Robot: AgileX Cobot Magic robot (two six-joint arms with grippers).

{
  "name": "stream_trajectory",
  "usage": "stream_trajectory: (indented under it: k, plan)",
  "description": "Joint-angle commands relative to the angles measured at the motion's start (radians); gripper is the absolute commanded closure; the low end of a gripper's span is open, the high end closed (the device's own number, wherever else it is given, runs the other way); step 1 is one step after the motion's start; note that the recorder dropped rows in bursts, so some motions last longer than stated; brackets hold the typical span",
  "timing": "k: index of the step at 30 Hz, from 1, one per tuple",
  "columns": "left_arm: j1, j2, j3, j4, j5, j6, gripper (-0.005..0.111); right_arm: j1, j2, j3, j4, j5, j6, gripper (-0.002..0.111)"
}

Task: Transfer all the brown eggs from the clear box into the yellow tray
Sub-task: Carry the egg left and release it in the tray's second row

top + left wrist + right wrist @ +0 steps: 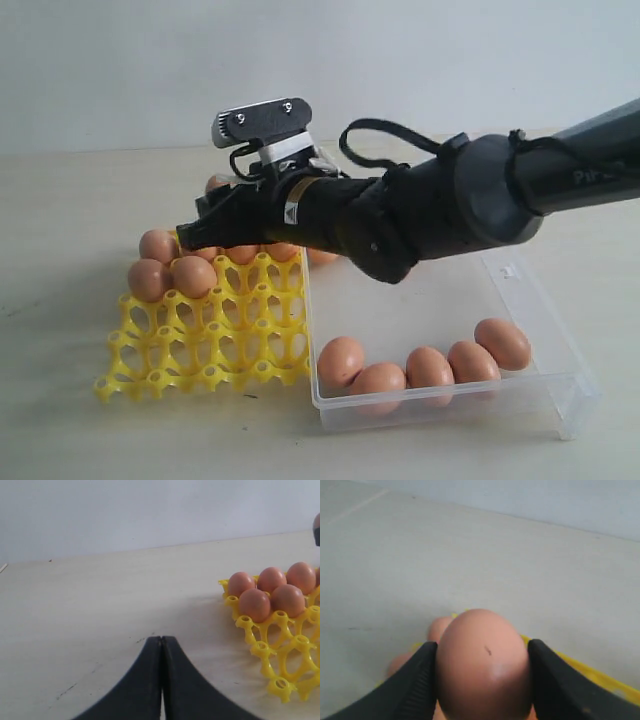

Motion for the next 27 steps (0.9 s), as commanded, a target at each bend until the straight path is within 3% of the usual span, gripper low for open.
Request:
stream_trajectory:
  k: [1, 27]
  plan:
    - [-0.006, 0.003, -0.005, -0.005, -0.004, -0.004, 0.107, 0.005, 0.047, 0.03, -0.319, -0.246, 0.336, 0.108]
    - [-0.006, 0.003, -0.005, -0.005, -0.004, -0.004, 0.107, -0.083, 0.138, 0.083, -0.306, -0.266, 0.342, 0.108]
